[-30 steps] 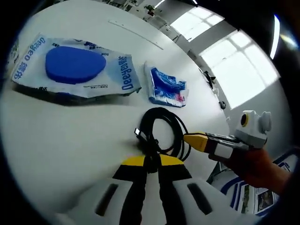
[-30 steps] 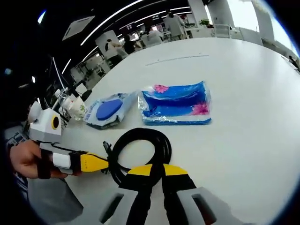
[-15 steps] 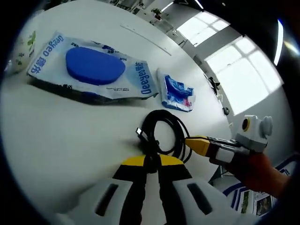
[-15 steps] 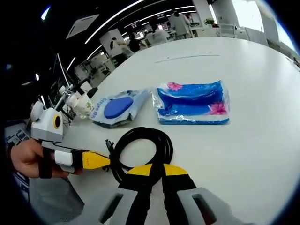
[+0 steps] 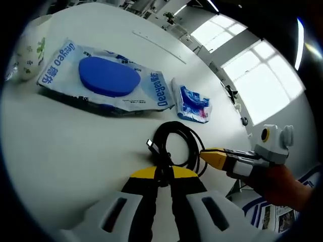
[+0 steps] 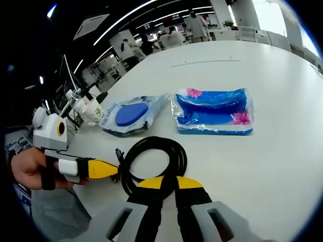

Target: Arrange the tabletop items into an orderly group along one side of the table until the central work area is clear of visible clutter.

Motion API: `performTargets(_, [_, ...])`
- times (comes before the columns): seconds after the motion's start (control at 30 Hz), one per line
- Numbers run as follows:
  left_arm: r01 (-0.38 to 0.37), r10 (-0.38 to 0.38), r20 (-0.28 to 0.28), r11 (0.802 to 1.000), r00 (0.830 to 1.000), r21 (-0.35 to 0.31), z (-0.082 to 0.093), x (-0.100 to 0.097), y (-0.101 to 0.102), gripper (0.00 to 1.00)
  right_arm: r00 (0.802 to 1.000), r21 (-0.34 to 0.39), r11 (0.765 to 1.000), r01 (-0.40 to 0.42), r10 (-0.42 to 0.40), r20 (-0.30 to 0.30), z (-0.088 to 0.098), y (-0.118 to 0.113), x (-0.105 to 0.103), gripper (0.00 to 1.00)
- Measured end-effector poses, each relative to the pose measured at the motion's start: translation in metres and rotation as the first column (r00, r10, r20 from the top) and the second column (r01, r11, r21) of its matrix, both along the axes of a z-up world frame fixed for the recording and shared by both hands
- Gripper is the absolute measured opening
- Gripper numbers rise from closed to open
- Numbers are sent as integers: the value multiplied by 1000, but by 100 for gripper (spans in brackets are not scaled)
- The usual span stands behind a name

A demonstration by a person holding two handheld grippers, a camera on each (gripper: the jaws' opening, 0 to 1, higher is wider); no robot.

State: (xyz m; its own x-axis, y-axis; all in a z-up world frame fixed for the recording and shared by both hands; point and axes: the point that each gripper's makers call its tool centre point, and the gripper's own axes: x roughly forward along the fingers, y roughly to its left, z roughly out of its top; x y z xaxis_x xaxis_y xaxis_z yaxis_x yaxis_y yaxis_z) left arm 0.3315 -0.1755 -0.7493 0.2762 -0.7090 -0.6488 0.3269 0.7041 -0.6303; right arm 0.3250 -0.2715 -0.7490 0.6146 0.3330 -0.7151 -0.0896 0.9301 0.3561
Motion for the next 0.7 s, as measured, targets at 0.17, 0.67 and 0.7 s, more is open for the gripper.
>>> performTargets(0.17, [0, 0, 4, 1000, 1000, -5, 0, -1, 1, 6, 1000, 2, 1000, -5, 5, 2, 2, -1, -2, 6])
performTargets(0.67, [59, -62, 87, 998, 994, 36, 5, -2, 10, 8, 999, 17, 999, 28, -29, 44, 12, -33, -8, 6])
performTargets(0.7, [71, -76, 108, 996, 991, 54, 6, -1, 13, 8, 998, 17, 999, 32, -33, 45, 13, -36, -9, 6])
